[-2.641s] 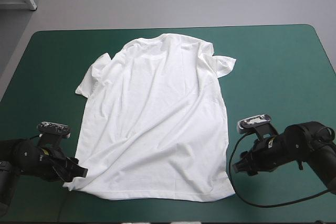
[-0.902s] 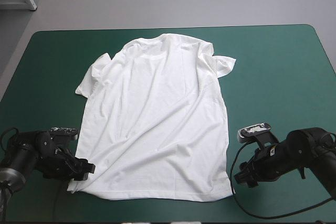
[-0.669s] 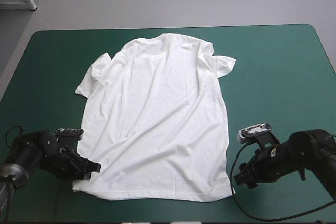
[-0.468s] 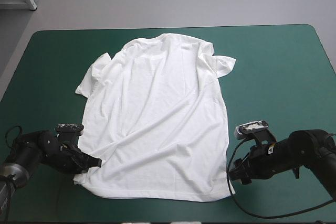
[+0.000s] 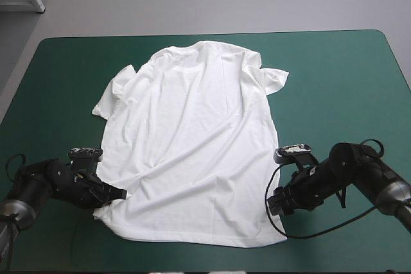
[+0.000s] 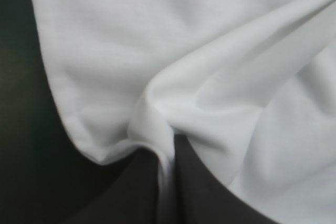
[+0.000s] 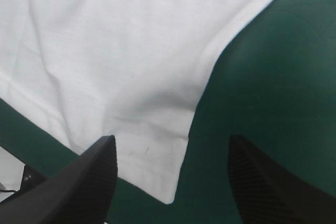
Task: Fold the cloth
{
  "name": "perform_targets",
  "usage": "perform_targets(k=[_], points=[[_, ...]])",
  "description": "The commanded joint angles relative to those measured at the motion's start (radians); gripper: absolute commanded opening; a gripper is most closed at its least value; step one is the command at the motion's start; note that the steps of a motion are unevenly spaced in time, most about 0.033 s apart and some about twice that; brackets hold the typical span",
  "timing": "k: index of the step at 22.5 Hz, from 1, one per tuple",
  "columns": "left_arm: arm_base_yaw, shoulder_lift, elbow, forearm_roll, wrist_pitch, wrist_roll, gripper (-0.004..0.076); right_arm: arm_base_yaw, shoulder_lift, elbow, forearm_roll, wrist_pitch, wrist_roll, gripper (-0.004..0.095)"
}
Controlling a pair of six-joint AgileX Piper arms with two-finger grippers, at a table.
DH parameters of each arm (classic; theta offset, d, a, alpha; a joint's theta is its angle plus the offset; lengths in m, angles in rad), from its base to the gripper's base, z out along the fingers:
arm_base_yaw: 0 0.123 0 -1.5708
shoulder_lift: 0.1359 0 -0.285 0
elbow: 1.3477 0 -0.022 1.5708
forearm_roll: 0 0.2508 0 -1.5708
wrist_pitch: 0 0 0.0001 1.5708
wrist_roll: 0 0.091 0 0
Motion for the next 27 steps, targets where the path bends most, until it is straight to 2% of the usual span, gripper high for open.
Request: perform_targets(k=[1,3,7,8,10,11,14,16,17,19,21,24,27], points=[[0.0,-0.018,-0.021,-0.031,-0.02,0.004,0.0019,0.005,0.053,-0.021,0.038,-0.01,-0.024,0.0576],[0.0,-0.018,-0.021,-0.044,-0.02,0.004,0.0019,0.04,0.079,-0.021,0.038,-0.021,-0.022,0.0576],[0.0,-0.018,-0.021,-0.054,-0.025,0.008,0.0019,0.184,0.129,-0.021,0.03,-0.09,0.03,0.0573],[0.0,-0.018,-0.021,-0.054,-0.026,0.008,0.0019,0.218,0.139,-0.021,0.013,-0.117,0.067,0.0558],[0.0,-0.018,-0.021,-0.054,-0.026,0.02,0.0019,0.3,0.171,-0.021,-0.1,-0.166,0.228,0.049],[0.0,-0.018,-0.021,-0.054,-0.024,0.03,0.0019,0.345,0.191,-0.021,-0.18,-0.181,0.298,0.0431],[0.0,-0.019,-0.021,-0.054,-0.024,0.03,0.0019,0.415,0.225,-0.02,-0.205,-0.201,0.317,0.0287],[0.0,-0.02,-0.021,-0.054,-0.024,0.037,0.0019,0.457,0.235,-0.02,-0.208,-0.258,0.317,0.0121],[0.0,-0.02,-0.021,-0.054,-0.026,0.046,0.0019,0.477,0.231,-0.02,-0.208,-0.296,0.317,-0.0013],[0.0,-0.02,-0.031,-0.055,-0.035,0.048,0.0019,0.49,0.213,-0.028,-0.226,-0.319,0.317,-0.0013],[0.0,-0.022,-0.078,-0.055,-0.023,0.048,0.0019,0.49,0.173,-0.057,-0.307,-0.315,0.362,-0.0013],[0.0,-0.052,-0.216,-0.058,0.015,0.048,0.0019,0.49,0.09,-0.153,-0.538,-0.283,0.493,-0.0013],[0.0,-0.055,-0.346,-0.058,0.053,0.048,0.0019,0.488,0.052,-0.257,-0.72,-0.239,0.55,-0.0013]])
